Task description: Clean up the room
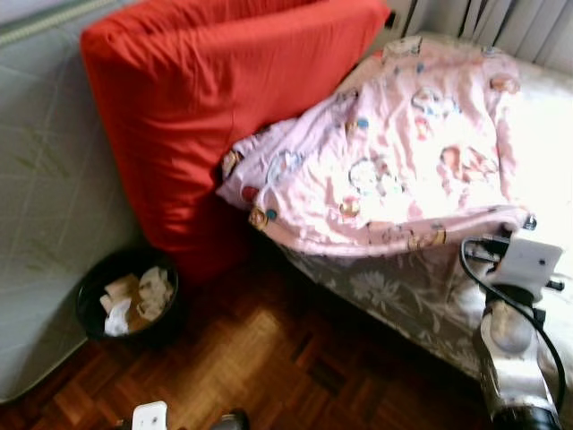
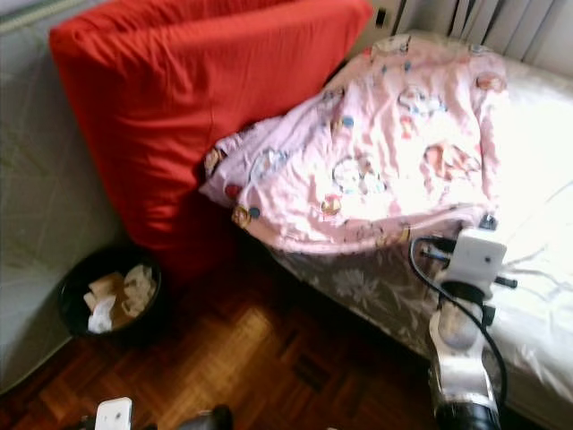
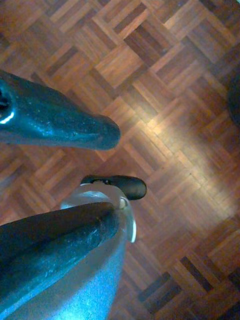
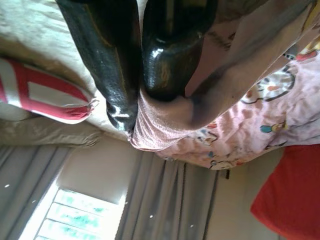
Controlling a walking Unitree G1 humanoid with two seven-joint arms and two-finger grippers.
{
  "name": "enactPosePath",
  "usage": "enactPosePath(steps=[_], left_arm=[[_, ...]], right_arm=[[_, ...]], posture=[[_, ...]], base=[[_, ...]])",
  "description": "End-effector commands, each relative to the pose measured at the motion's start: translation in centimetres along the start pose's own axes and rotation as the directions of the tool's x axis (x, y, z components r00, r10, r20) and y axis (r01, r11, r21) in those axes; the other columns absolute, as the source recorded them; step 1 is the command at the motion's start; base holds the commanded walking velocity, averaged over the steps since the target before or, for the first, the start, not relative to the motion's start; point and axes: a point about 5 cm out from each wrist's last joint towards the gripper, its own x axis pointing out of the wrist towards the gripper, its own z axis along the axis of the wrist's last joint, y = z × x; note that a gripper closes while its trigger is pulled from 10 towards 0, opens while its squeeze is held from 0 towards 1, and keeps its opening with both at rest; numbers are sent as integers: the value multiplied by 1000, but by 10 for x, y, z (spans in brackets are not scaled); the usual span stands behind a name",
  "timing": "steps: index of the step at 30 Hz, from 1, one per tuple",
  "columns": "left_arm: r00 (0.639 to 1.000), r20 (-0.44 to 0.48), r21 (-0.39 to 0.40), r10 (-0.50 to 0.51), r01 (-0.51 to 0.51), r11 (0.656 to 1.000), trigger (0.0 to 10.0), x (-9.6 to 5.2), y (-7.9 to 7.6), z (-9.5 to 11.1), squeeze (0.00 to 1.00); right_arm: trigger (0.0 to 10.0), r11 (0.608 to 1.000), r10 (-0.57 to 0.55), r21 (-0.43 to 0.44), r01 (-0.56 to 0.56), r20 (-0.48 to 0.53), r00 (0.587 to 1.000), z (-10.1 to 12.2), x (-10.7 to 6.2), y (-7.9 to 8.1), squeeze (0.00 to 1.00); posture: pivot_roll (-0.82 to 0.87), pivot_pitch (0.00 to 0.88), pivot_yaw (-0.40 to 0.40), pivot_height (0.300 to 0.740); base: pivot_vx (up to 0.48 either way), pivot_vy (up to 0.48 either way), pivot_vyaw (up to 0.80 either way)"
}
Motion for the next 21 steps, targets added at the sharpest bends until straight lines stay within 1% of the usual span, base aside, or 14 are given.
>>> enactPosePath(steps=[1,4,5,6,7,8,9,11,14,15,16,19,20,21], left_arm=[[999,-36,24,1,0,1000,10000,-3,3,-10,0],[999,-37,25,-1,2,1000,10000,-4,2,-10,0],[999,-38,29,-4,5,1000,10000,-4,2,-10,0],[999,-38,31,-4,6,1000,10000,-4,2,-10,0],[999,-38,31,-5,6,1000,10000,-4,2,-10,0],[999,-35,32,-6,8,999,10000,-3,1,-9,0],[999,-35,32,-6,8,999,10000,-3,1,-9,0],[1000,-29,36,-10,11,999,10000,-3,-1,-8,0],[1000,-21,42,-16,17,999,10000,-2,-3,-6,0],[1000,-21,47,-19,20,999,10000,-2,-3,-6,0],[1000,-21,50,-21,22,999,10000,-2,-3,-6,0],[1000,-21,52,-23,24,998,10000,-2,-4,-6,0],[999,-19,56,-29,30,998,10000,-2,-6,-6,0],[999,-17,60,-34,35,998,10000,-2,-7,-6,0]], right_arm=[[10000,1000,-24,-2,24,-62,998,-10,-7,-7,0],[10000,997,-71,-53,62,-192,979,-33,-17,-17,0],[10000,995,-84,-80,65,-262,961,-44,-22,-21,0],[10000,994,-91,-89,68,-287,953,-49,-25,-22,0],[10000,994,-85,-97,57,-318,944,-54,-27,-23,0],[10000,993,-55,-118,9,-396,917,-67,-35,-21,0],[10000,993,-55,-118,9,-396,917,-67,-35,-21,0],[10000,986,-47,-161,-35,-482,875,-83,-45,-23,0],[10000,980,-111,-197,-1,-555,824,-98,-56,-32,0],[10000,975,-101,-219,-41,-601,793,-107,-62,-32,0],[10000,971,-79,-225,-85,-630,772,-113,-67,-30,0],[10000,956,-52,-248,-156,-669,741,-122,-77,-29,0],[10000,931,-49,-286,-226,-714,699,-135,-92,-31,0],[10000,927,-53,-284,-244,-744,666,-141,-102,-33,0]], posture=[[115,191,-45,740],[115,191,-45,740],[115,191,-45,740],[115,191,-45,740],[110,192,-45,740],[110,191,-46,740],[110,191,-46,740],[114,193,-46,740],[112,192,-46,740],[108,190,-46,740],[107,190,-47,740],[109,189,-49,740],[112,190,-50,740],[113,190,-50,740]], base=[[0,0,0],[0,0,0],[0,0,0],[0,0,0],[0,0,0],[0,0,0],[0,0,0],[0,0,0],[0,0,0],[0,0,0],[0,0,0],[0,0,0],[0,0,0],[0,0,0]])
